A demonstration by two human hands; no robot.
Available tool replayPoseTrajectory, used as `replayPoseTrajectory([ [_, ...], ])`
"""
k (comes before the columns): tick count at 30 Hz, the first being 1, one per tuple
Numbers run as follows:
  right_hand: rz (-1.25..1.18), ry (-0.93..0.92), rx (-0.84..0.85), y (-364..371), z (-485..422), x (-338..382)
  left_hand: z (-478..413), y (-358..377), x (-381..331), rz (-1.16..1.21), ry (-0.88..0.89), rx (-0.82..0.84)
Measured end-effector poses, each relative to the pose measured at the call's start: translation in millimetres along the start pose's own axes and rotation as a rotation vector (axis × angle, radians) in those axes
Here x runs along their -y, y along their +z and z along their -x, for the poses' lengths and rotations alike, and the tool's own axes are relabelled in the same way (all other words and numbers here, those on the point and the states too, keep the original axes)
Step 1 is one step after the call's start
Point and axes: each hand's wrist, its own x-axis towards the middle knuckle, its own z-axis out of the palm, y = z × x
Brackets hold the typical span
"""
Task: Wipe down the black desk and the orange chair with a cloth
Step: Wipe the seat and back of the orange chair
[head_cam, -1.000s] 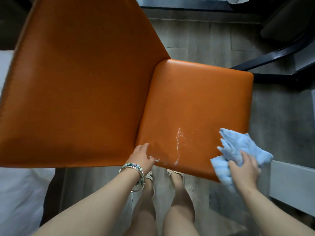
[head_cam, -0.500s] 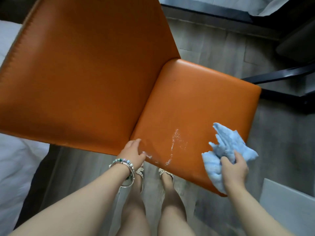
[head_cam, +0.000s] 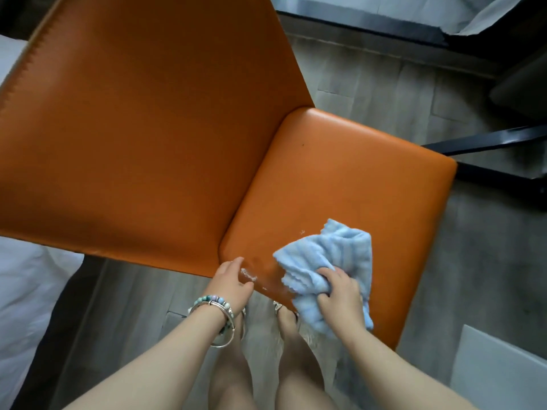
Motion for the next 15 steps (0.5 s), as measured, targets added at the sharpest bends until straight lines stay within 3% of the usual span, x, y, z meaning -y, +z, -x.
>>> replayPoseTrajectory([
  [3,-0.214,0.06,-0.301,-41,-21,3,-3,0,-6,0.021,-0.005,-0.003],
  [6,-0.246,0.055,-0.401,-85,-64,5,-8,-2,-12,0.027,-0.004,-0.011],
  [11,0.058,0.199,-0.071,-97,-141,18,-18,-9,-10,0.032,-0.003,-0.026],
  [15,0.344,0.077,0.112,-53,-138,28,-25,-17,0,0.039,-0.023,-0.055],
])
